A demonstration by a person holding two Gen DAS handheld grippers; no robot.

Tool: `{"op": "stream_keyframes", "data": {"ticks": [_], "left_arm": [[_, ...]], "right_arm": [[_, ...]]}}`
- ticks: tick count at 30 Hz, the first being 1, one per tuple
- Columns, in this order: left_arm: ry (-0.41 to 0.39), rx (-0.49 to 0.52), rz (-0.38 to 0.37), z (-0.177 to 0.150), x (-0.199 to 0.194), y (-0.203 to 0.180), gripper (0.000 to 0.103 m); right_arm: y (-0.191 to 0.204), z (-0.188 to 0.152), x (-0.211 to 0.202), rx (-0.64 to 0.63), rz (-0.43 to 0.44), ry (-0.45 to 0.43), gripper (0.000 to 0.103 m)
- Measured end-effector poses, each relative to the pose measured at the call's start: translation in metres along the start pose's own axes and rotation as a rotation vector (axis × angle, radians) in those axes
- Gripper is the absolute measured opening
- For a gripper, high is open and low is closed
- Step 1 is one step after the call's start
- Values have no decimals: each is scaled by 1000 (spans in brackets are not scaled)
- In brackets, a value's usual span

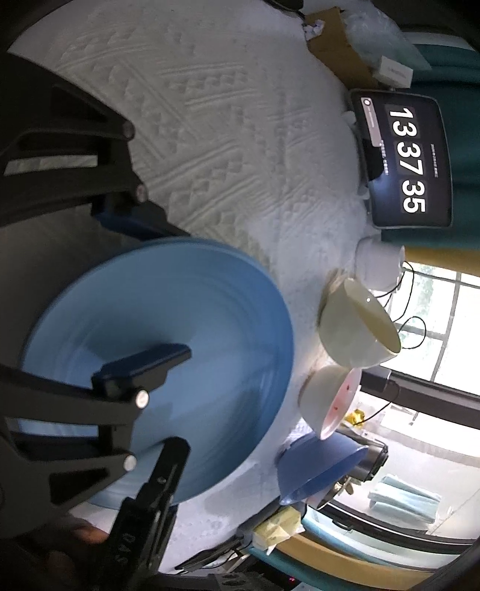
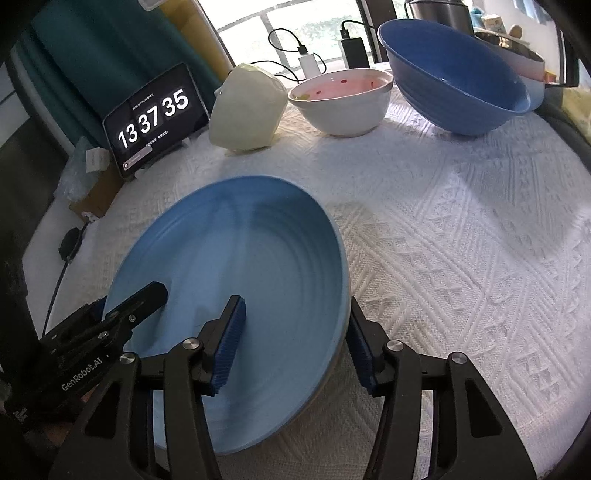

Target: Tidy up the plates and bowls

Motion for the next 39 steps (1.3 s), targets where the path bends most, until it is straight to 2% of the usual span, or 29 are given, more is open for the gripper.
{"op": "stream_keyframes", "data": {"ticks": [8,20,39], "left_arm": [[11,-24,-15,0,-1,6,54],[-9,-47,6,10,-1,22,54],[-38,-106,65,39,18,67,54]], "right_arm": [[3,4,2,-15,-16,-6,56],[15,13,9,-57,-8,-18,56],[54,38,53,-98,35,-14,56]]}}
Point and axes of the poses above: each gripper's, at about its wrist camera, not at the fingertips, and x roughly the way its jaws point, y to its left, z to its top, the point moved 5 cm from there along x, roughly the way its jaws point, and after that the axes turned 13 degrees about -y, right-handed, at the moved point
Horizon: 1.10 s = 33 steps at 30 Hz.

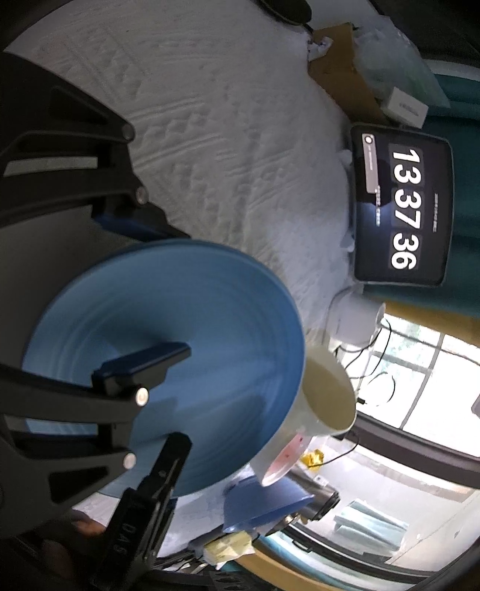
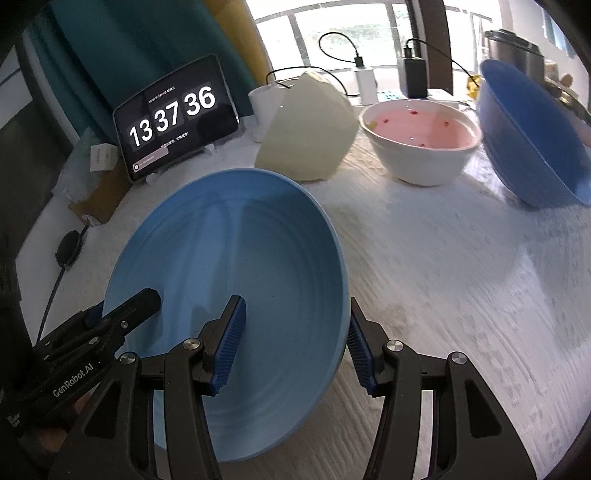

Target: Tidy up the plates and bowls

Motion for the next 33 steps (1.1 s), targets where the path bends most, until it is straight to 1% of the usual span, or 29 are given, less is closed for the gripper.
{"op": "stream_keyframes", "data": {"ticks": [8,10,13,24,27,33], "left_arm": [[10,-14,29,5,16,19,54],[4,19,41,5,16,16,54],[0,15,43,4,15,17,54],[13,-6,38,3,13,18,54],[-3,-9,42,5,7,18,54],[-29,-13,55,9,-4,17,55]], "right_arm": [[15,4,26,-9,25,26,56],[14,3,31,1,21,30,57],[11,3,34,20,22,33,57],[12,3,34,14,15,31,57],[11,3,31,1,-4,28,57],[8,7,16,6,-5,-2,57]]}}
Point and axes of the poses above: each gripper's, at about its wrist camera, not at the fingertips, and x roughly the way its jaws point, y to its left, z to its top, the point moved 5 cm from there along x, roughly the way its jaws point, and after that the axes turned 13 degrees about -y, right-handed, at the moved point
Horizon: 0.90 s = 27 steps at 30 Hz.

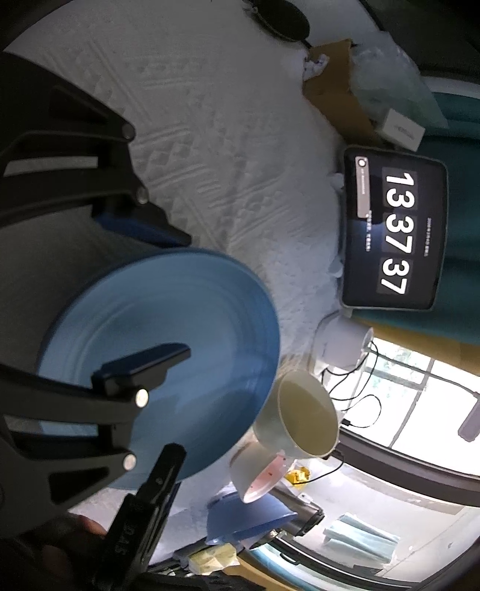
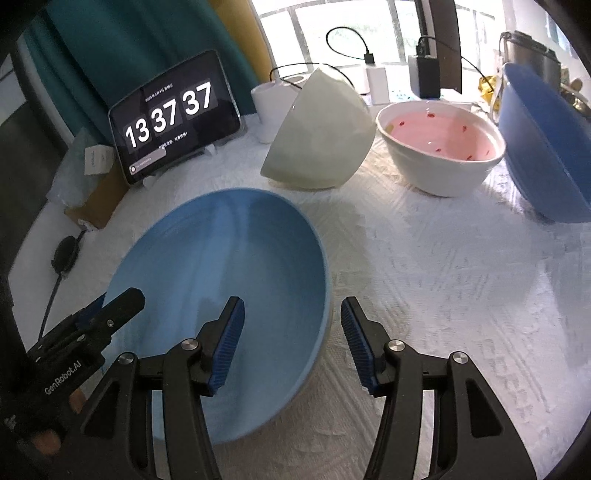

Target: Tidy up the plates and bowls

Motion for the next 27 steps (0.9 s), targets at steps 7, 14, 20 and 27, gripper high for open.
{"op": "stream_keyframes", "data": {"ticks": [7,14,20,27], "left_arm": [[-28,0,17,2,-16,-2,55],[-55,16,3,4,-33,-12,55],[-67,40,-24,3,-46,-29,55],[-78,62,-51,0,-59,-48,55]], "right_arm": [[-4,-3,-20,2,3,-25,57],[-3,-2,-38,3,6,-52,57],[-7,-4,-54,11,6,-73,57],[-17,-8,-71,23,-1,-92,57]]}}
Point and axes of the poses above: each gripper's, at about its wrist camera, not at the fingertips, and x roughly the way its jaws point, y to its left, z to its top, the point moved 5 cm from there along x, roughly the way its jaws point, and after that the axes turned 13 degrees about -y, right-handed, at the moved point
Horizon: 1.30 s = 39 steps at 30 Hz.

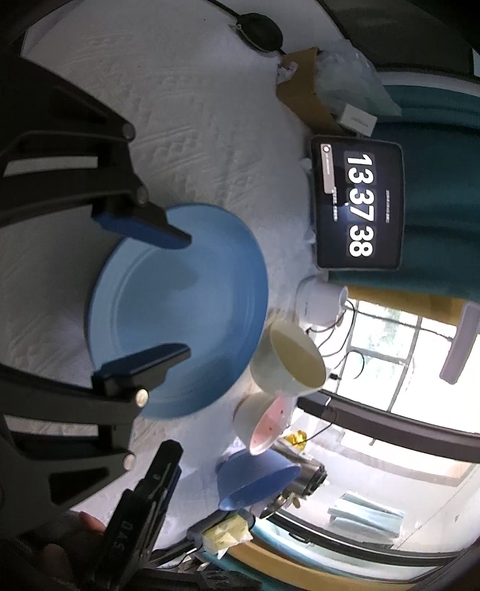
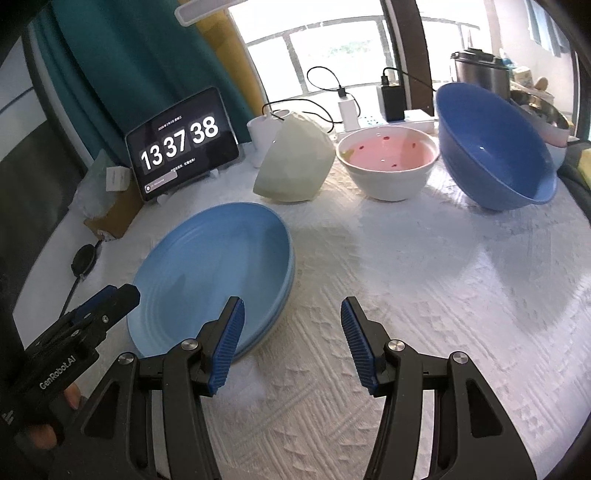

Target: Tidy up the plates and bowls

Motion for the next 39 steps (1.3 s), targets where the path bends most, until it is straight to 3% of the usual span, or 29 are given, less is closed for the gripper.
{"op": "stream_keyframes", "data": {"ticks": [17,39], "left_arm": [[6,70,-53,-8,-17,-53,55],[30,168,-91,-15,-10,-122,55]], "right_arm": [[-42,-6,-32,60,-17,-34,57],[-111,-6,-57,155,-41,-79,57]]}}
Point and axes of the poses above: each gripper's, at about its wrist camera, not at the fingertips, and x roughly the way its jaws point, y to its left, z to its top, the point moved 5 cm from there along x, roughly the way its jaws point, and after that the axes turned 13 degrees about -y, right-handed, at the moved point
